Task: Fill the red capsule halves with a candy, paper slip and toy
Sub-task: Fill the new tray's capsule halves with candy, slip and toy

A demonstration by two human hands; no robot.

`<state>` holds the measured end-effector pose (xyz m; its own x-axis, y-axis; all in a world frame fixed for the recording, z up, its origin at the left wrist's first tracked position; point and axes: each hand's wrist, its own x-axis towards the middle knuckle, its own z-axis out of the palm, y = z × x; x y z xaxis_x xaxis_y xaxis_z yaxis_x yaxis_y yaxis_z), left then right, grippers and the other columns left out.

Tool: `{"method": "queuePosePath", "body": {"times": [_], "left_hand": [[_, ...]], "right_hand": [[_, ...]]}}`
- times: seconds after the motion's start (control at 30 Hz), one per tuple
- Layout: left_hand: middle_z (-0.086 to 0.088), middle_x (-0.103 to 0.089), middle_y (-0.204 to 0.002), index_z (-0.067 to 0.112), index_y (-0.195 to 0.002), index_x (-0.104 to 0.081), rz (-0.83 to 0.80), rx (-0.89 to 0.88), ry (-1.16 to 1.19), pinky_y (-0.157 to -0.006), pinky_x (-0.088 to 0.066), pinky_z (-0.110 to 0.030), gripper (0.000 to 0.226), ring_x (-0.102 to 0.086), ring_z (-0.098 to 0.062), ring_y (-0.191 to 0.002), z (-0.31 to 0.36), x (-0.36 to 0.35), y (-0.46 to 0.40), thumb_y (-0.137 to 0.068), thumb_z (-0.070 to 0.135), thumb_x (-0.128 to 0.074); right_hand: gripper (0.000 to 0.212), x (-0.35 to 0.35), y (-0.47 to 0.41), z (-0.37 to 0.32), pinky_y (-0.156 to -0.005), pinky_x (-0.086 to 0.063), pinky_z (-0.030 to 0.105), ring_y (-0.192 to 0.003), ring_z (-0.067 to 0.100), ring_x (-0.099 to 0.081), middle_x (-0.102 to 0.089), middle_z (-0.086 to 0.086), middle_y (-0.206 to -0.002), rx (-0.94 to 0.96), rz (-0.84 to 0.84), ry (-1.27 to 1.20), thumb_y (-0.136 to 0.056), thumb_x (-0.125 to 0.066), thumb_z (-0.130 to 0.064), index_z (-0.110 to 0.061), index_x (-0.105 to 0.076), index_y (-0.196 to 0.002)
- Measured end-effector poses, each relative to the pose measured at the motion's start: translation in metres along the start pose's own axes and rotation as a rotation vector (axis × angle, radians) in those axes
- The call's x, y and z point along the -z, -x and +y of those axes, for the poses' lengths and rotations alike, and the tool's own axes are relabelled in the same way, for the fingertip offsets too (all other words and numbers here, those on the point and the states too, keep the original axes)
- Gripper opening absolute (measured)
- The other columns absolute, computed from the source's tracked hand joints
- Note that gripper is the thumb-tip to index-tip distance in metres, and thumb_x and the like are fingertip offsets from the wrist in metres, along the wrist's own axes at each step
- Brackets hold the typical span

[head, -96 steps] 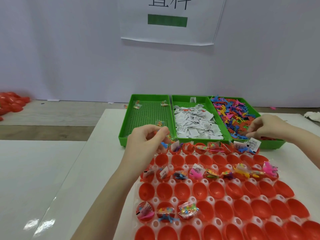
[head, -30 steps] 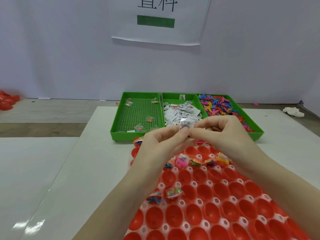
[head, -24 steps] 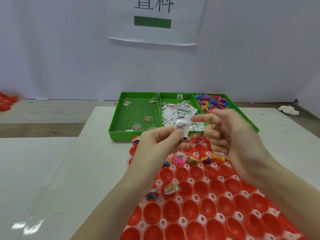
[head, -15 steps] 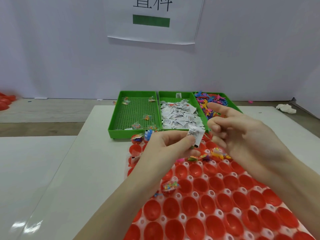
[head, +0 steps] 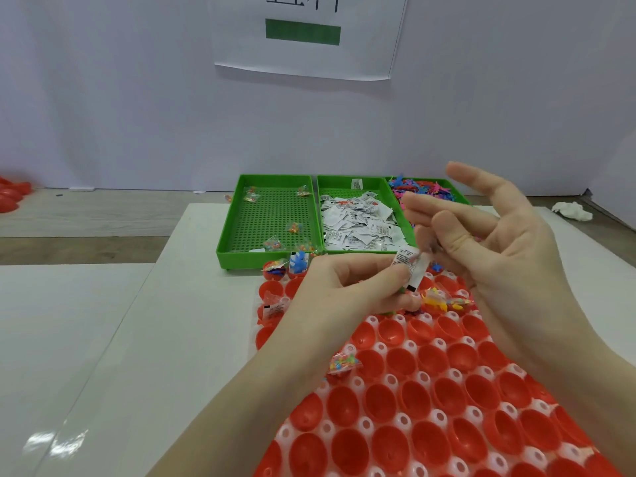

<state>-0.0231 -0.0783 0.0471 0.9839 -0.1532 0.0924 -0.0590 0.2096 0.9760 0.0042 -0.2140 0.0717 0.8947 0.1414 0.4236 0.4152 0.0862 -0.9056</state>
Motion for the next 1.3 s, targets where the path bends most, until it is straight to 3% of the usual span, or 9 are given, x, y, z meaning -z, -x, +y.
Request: {"method": "queuePosePath", "body": {"times": [0.1,0.4,0.5,0.6,0.7,0.83,0.97,1.07,1.3], "left_hand": [[0.004,-0.064,-0.061,0.007,-0.075,-0.067,-0.034,-0.012,0.037,-0.077,-0.054,-0.018,0.014,-0.068,-0.01,-0.069,0.001,0.0,0.002,-0.086,0.01,-0.06],[-0.007,-0.069,-0.078,0.003,-0.099,-0.069,-0.092,-0.014,0.009,-0.075,-0.053,-0.016,0.018,-0.068,-0.007,-0.072,0.003,0.007,0.001,-0.087,0.01,-0.056],[-0.008,-0.072,-0.082,0.008,-0.098,-0.069,-0.024,-0.088,-0.129,-0.072,-0.054,-0.016,0.021,-0.068,-0.008,-0.069,0.005,0.007,0.0,-0.089,0.0,-0.053],[0.001,-0.071,-0.075,0.015,-0.101,-0.068,0.018,-0.131,-0.239,-0.062,-0.052,-0.011,0.03,-0.066,-0.005,-0.061,0.007,0.012,-0.002,-0.086,-0.007,-0.054],[0.001,-0.073,-0.079,0.006,-0.103,-0.069,0.05,-0.108,-0.378,-0.065,-0.053,-0.013,0.025,-0.066,-0.003,-0.067,0.002,0.015,-0.005,-0.083,-0.005,-0.061],[0.007,-0.072,-0.068,0.03,-0.088,-0.063,0.032,-0.02,-0.564,-0.076,-0.053,-0.028,0.027,-0.069,-0.013,-0.077,-0.007,0.018,-0.007,-0.08,0.005,-0.068],[0.021,-0.066,-0.07,0.031,-0.076,-0.049,-0.057,0.066,-0.83,-0.089,-0.046,-0.027,0.024,-0.061,0.004,-0.068,-0.017,0.02,-0.009,-0.078,0.02,-0.071],[0.018,-0.064,-0.076,0.033,-0.074,-0.049,-0.122,0.079,-1.043,-0.086,-0.047,-0.034,0.023,-0.061,-0.006,-0.086,-0.016,0.023,-0.009,-0.075,0.033,-0.072],[0.016,-0.059,-0.074,0.031,-0.085,-0.066,-0.326,0.214,-1.292,-0.08,-0.051,-0.034,0.023,-0.059,-0.006,-0.081,-0.009,0.033,-0.006,-0.07,0.047,-0.073]], "right_hand": [[0.038,-0.005,0.002,-0.001,-0.083,-0.052,0.018,-0.096,0.003,-0.066,-0.071,-0.014,-0.098,0.081,0.004,0.111,-0.082,-0.053,-0.016,-0.031,-0.043,-0.115],[0.052,-0.005,0.004,-0.002,-0.072,-0.05,0.01,-0.095,-0.002,-0.065,-0.065,-0.023,-0.107,0.089,-0.123,0.218,-0.084,-0.056,-0.009,-0.038,-0.036,-0.122],[0.054,-0.005,0.003,0.0,-0.082,-0.05,0.015,-0.098,-0.003,-0.063,-0.062,-0.023,-0.113,0.046,-0.11,0.302,-0.073,-0.064,-0.028,-0.047,-0.04,-0.118],[0.039,0.0,0.002,-0.001,-0.07,-0.052,0.012,-0.079,-0.001,-0.067,-0.071,-0.016,-0.096,-0.029,-0.114,0.373,-0.058,-0.065,-0.043,-0.035,-0.066,-0.097],[0.02,0.004,0.005,0.004,-0.064,-0.052,0.013,-0.071,0.002,-0.069,-0.073,-0.011,-0.077,-0.103,-0.207,0.372,-0.062,-0.071,-0.027,-0.022,-0.073,-0.081],[0.022,0.008,0.008,0.017,-0.058,-0.051,0.011,-0.065,0.005,-0.069,-0.072,-0.006,-0.072,-0.228,-0.264,0.328,-0.067,-0.074,0.005,-0.015,-0.072,-0.076],[0.019,0.005,0.011,0.029,-0.061,-0.056,0.021,-0.063,0.014,-0.068,-0.072,0.003,-0.07,-0.289,-0.31,0.464,-0.067,-0.076,0.004,-0.015,-0.073,-0.068],[0.024,0.004,0.015,0.036,-0.065,-0.056,0.022,-0.064,0.012,-0.068,-0.072,0.002,-0.069,-0.319,-0.372,0.559,-0.068,-0.076,0.002,-0.021,-0.071,-0.065],[0.02,0.0,0.02,0.043,-0.062,-0.052,0.013,-0.064,0.001,-0.066,-0.07,-0.009,-0.07,-0.305,-0.485,0.687,-0.067,-0.079,0.0,-0.014,-0.073,-0.079]]}}
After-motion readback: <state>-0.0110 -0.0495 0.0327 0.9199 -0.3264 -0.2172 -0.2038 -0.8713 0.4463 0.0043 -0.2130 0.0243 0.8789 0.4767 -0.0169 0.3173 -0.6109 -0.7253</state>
